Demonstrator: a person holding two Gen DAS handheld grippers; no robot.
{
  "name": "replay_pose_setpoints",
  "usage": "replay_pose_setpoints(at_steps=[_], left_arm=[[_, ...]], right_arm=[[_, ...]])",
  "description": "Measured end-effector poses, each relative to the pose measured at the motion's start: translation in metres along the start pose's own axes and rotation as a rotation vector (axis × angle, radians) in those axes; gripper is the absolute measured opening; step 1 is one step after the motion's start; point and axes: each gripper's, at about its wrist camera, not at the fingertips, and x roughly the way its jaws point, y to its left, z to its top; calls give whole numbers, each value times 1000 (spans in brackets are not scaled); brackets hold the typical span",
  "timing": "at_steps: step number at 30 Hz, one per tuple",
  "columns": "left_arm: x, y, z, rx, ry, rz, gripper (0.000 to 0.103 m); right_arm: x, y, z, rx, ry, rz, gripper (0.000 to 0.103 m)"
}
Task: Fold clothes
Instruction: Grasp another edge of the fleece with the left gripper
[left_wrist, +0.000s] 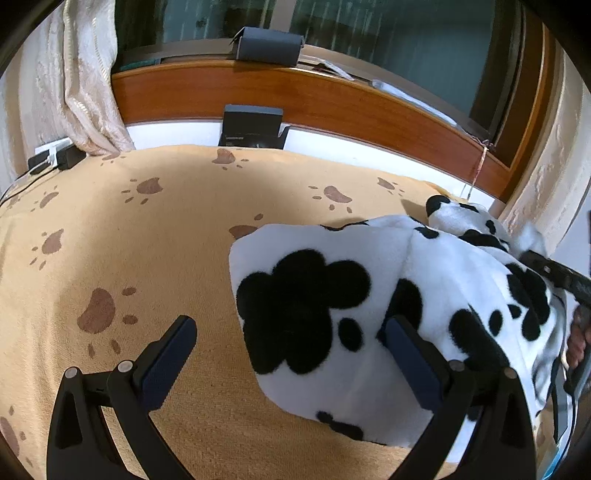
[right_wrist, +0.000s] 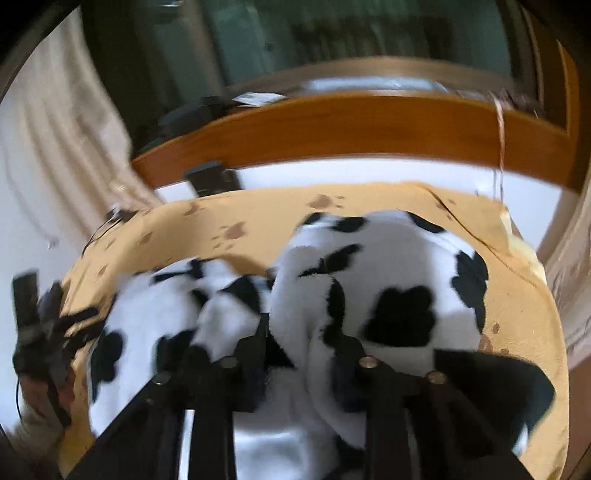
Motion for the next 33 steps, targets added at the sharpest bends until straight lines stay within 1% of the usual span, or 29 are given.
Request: replay_pose_setpoints(at_steps=[3,7,11,13,14,16,19,21,23,26,30,33], left_arm=[[-6,-6,0,30,-21,-37,103],[-19,-20,0,100,-53,-101,103],[-41,-34,-3,187,-95,-162,103],[-58,-37,-9,239,-109,-210,103],[-67,-39,-14,277,-114,-235,103],[-85,-43,-27,372,-127,-257,103],[-108,-58,-55,564,-152,-255,103],[-116,-73,-75,696,-185,-225,103],[-121,-90,-95,834,-236,-167,103],[-119,-110,-117,992,-283,-106,103],[-127,-134,-142,1211,-346,-81,103],[-136,-145,-161,1409,-411,-78,103]], right_arm=[[-26,34,-13,-87,-65,20,25],[-66,94,-44,-237,-141,53,25],[-89,160,-89,-450,-153,52,25],[-94,187,-112,-536,-144,56,25],[-94,196,-120,-559,-138,59,25],[-92,205,-133,-573,-122,69,25],[-88,206,-146,-561,-104,91,25],[-87,205,-152,-552,-97,100,25],[-89,207,-156,-545,-99,105,25],[-96,206,-161,-540,-112,104,25],[-106,209,-170,-580,-115,101,25],[-108,212,-172,-630,-111,99,25]])
